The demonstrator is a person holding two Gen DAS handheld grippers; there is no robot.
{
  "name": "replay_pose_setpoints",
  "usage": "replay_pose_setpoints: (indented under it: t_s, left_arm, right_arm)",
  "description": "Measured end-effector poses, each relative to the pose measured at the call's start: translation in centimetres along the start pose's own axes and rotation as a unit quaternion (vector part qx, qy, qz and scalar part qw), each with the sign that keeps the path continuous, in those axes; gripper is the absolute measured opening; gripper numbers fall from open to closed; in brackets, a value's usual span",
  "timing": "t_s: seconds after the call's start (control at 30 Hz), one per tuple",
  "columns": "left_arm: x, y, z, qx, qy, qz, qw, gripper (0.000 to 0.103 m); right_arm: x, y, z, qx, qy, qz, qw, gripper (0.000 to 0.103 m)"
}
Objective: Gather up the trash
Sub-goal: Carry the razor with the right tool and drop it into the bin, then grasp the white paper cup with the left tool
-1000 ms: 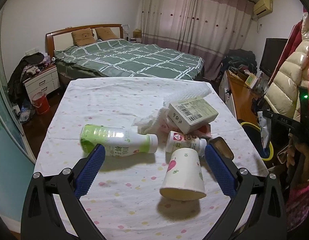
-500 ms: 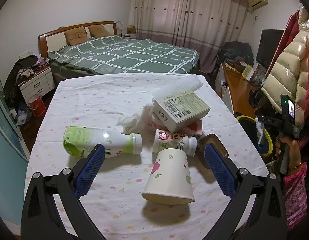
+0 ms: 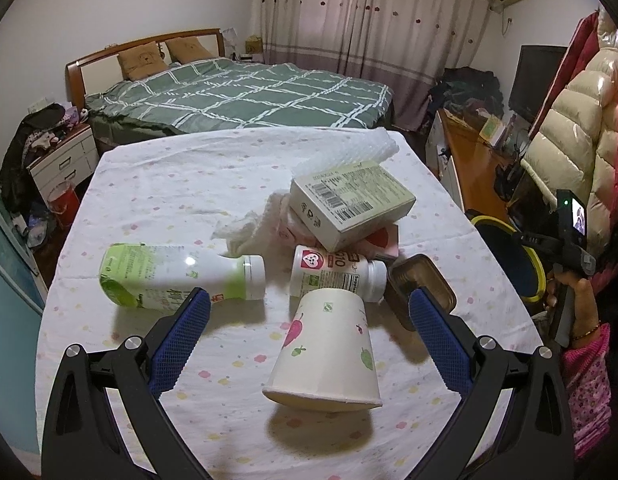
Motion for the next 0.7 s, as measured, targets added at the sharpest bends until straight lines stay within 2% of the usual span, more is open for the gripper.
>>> replay_pose_setpoints:
  t_s: [0.3, 0.37, 0.5, 0.7]
  left_arm:
    - [-1.5, -1.1, -1.5, -0.028, -0.006, 0.025, 0.9993, 0.098]
    - [-2.2, -1.6, -2.5, -0.045, -0.015, 0.041, 0.9981, 0.098]
    - [-4.1, -2.4, -3.8, -0.082, -0.002, 0.070, 0.9941, 0.098]
    - [-6.2, -3.2, -4.2, -0.112, 0.004, 0.123, 0.9860, 0.098]
  right_arm:
    - [0.5, -0.3, 0.0, -0.006, 0.008, -0.002, 1.000, 0.027]
    - [0.5, -0.2, 0.0, -0.006, 0.009, -0.002, 1.000, 0.027]
    - [0.5, -0.4, 0.1, -0.005, 0.011, 0.001, 1.000, 0.027]
    - [0.3, -0.6, 0.3, -0.003, 0.012, 0.008, 1.000, 0.027]
Point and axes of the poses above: each gripper's, at about its wrist camera, not at the fingertips, and x roughly against the way its jaws point, z to its left, y to its top, the point moved 9 cm from there along -x, roughly the way its jaws point, and after that the axes turned 15 degrees about y, right-handed, at the moved point
